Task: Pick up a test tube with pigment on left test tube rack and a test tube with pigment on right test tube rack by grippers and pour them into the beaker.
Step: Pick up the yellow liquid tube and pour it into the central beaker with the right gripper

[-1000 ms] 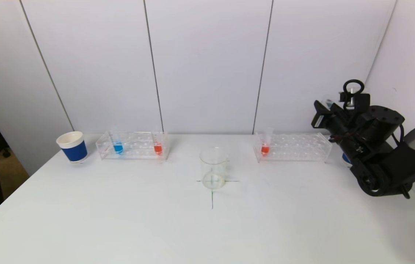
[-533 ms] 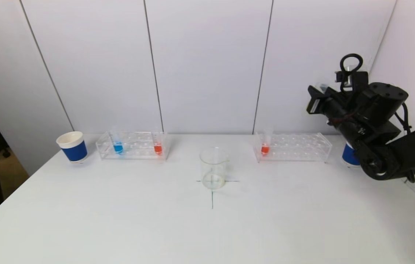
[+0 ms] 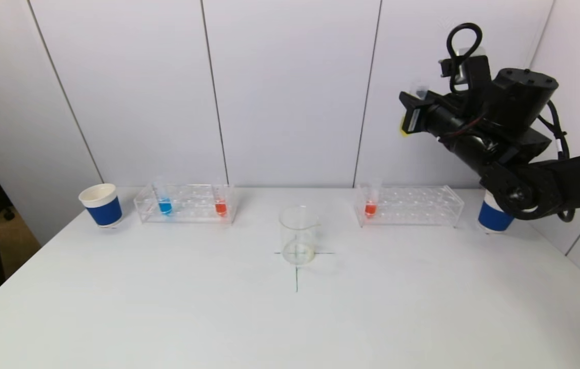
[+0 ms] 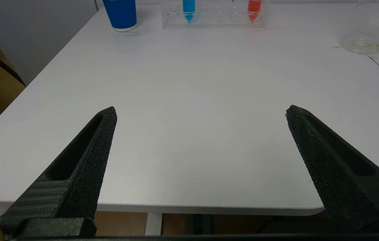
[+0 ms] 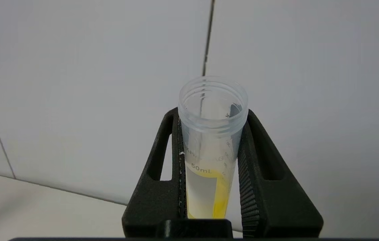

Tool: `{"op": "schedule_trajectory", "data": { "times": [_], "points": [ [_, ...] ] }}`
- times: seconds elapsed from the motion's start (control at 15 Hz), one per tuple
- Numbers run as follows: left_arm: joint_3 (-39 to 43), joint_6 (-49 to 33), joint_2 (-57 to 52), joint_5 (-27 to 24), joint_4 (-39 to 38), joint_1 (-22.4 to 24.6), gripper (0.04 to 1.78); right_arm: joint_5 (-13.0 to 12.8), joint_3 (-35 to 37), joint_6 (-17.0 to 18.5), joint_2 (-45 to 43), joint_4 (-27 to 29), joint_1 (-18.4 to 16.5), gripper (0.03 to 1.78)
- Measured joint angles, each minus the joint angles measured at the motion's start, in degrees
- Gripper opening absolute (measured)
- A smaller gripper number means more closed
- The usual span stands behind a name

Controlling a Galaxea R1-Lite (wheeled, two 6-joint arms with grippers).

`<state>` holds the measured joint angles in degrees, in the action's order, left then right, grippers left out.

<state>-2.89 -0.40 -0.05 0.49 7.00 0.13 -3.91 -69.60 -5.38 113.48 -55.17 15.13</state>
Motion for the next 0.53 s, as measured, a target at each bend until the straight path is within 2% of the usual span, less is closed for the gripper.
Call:
{"op": "schedule_trajectory", "data": {
  "times": [0.2,0.4,0.53],
  "points": [
    [0.00,-0.01,0.00,0.00,0.00,0.00,1.76,0.83,-2.86,-2.52,0.11,3.46,3.15,0.49],
    [0.00,-0.01,0.00,0.00,0.00,0.00,1.76,4.60,-3.17,-7.90,0.85,4.05,5.18,0.49],
    [0.00,-0.01,0.00,0.02,0.00,0.00,1.76,6.12,-3.25,-11.59,2.06,4.05,6.08,0.49]
  ]
}}
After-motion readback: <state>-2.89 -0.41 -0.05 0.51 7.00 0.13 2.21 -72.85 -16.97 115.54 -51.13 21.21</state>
